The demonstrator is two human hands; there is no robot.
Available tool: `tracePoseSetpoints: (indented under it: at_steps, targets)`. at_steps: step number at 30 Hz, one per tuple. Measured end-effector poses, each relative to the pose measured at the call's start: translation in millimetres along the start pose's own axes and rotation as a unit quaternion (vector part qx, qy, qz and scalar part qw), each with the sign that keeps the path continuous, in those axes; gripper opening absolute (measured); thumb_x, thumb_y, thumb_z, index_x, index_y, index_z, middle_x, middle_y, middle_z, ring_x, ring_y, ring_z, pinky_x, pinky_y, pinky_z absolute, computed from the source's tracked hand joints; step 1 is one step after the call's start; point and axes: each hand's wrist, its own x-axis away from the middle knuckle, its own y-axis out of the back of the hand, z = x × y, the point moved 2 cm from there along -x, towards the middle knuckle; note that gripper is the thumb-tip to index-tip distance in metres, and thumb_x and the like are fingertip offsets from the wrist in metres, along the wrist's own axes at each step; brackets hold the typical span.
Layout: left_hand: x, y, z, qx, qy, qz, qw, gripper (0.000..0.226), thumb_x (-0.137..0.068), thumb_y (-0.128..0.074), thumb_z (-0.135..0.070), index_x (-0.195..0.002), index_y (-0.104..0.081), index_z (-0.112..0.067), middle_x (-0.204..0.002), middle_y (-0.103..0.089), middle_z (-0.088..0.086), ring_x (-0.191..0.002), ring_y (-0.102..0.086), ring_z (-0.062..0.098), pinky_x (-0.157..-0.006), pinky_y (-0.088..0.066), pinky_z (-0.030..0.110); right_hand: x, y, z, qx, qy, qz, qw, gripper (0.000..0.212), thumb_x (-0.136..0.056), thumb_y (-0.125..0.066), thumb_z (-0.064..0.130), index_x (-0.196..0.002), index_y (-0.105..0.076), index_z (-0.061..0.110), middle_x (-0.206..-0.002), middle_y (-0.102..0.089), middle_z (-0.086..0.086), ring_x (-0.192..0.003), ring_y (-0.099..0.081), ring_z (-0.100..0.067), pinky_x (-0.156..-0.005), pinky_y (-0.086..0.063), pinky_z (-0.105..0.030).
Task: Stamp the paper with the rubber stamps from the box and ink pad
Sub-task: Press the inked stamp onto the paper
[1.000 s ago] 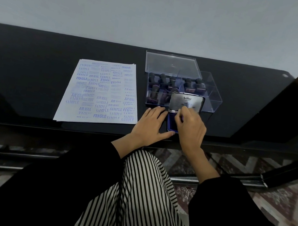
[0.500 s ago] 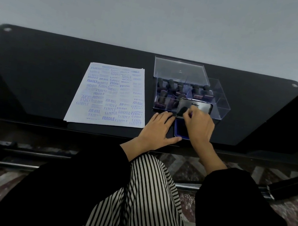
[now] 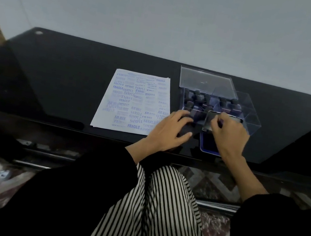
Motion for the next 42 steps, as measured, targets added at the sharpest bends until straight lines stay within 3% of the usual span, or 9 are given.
tracePoseSetpoints:
  at_steps: [2, 6, 11, 13, 16, 21, 28, 42]
  targets:
    - [6.9, 21.6, 17.5, -0.004, 0.007, -0.04, 0.999, 0.033, -0.092, -0.051, -0.021, -0.123, -0.056, -0.009, -0.131, -0.051, 0.007, -0.119, -0.049, 0.02, -0.098, -0.038, 0.027, -3.5, 5.1, 24.2, -0.04, 0.012, -0.016, 0.999, 0.033, -0.093, -0.049, 0.025, -0.063, -0.044, 0.012, -0.055, -0.045, -0.004, -0.053, -0.048, -0.023, -0.045, -0.022, -0.026]
    - [20.4, 63.1, 59.0, 0.002, 0.07, -0.127, 0.989, 0.026, -0.093, -0.046, -0.011, -0.115, -0.059, -0.011, -0.121, -0.059, 0.004, -0.112, -0.054, 0.02, -0.095, -0.044, 0.035, -14.5, 4.9, 90.1, -0.123, 0.057, -0.003, 0.991, 0.023, -0.091, -0.048, 0.025, -0.072, -0.047, 0.012, -0.064, -0.049, -0.002, -0.06, -0.047, -0.022, -0.053, -0.028, -0.028]
    - [46.9, 111.1, 109.9, 0.012, 0.143, -0.2, 0.969, 0.029, -0.09, -0.044, -0.006, -0.114, -0.059, -0.009, -0.12, -0.06, 0.003, -0.114, -0.051, 0.018, -0.091, -0.039, 0.023, -22.4, -18.2, 167.9, -0.14, 0.16, 0.059, 0.975, 0.017, -0.094, -0.043, 0.024, -0.093, -0.052, 0.01, -0.063, -0.053, 0.0, -0.058, -0.053, -0.023, -0.049, -0.034, -0.028]
    - [57.2, 123.1, 130.6, -0.001, 0.181, -0.19, 0.965, 0.031, -0.089, -0.044, -0.004, -0.115, -0.059, -0.01, -0.121, -0.059, 0.003, -0.117, -0.049, 0.018, -0.092, -0.04, 0.023, -23.3, -33.5, 190.9, -0.142, 0.179, 0.102, 0.968, 0.018, -0.093, -0.046, 0.029, -0.089, -0.053, 0.012, -0.062, -0.051, 0.001, -0.058, -0.049, -0.019, -0.047, -0.028, -0.024]
    - [70.0, 131.5, 155.8, -0.041, 0.224, -0.147, 0.963, 0.033, -0.09, -0.044, -0.002, -0.119, -0.06, -0.009, -0.129, -0.056, 0.005, -0.125, -0.044, 0.018, -0.097, -0.034, 0.021, -20.5, -54.7, 220.2, -0.133, 0.204, 0.15, 0.958, 0.03, -0.089, -0.05, 0.031, -0.067, -0.044, 0.012, -0.059, -0.046, -0.003, -0.056, -0.041, -0.017, -0.047, -0.024, -0.024]
    - [85.2, 125.8, 173.8, -0.065, 0.243, -0.073, 0.965, 0.038, -0.095, -0.042, -0.011, -0.132, -0.05, -0.012, -0.145, -0.042, 0.006, -0.139, -0.03, 0.021, -0.114, -0.024, 0.033, -12.6, -82.4, 248.5, -0.104, 0.226, 0.215, 0.944, 0.04, -0.086, -0.05, 0.025, -0.054, -0.027, 0.017, -0.049, -0.032, 0.001, -0.051, -0.029, -0.015, -0.046, -0.02, -0.025]
    - [91.2, 108.3, 182.3, -0.116, 0.251, -0.014, 0.961, 0.043, -0.102, -0.025, -0.025, -0.145, -0.031, -0.019, -0.156, -0.022, 0.001, -0.146, -0.013, 0.017, -0.118, -0.011, 0.038, -8.4, -95.6, 256.1, -0.083, 0.227, 0.239, 0.94, 0.043, -0.086, -0.051, 0.026, -0.052, -0.027, 0.019, -0.047, -0.031, 0.004, -0.043, -0.025, -0.012, -0.043, -0.019, -0.022]
    - [91.8, 104.8, 181.8, -0.184, 0.24, 0.013, 0.953, 0.044, -0.102, -0.025, -0.024, -0.144, -0.03, -0.018, -0.155, -0.022, 0.005, -0.146, -0.014, 0.02, -0.118, -0.011, 0.04, 1.9, -99.9, 262.8, -0.074, 0.213, 0.225, 0.948, 0.041, -0.092, -0.044, 0.024, -0.055, -0.027, 0.021, -0.051, -0.033, 0.004, -0.046, -0.03, -0.012, -0.043, -0.021, -0.022]
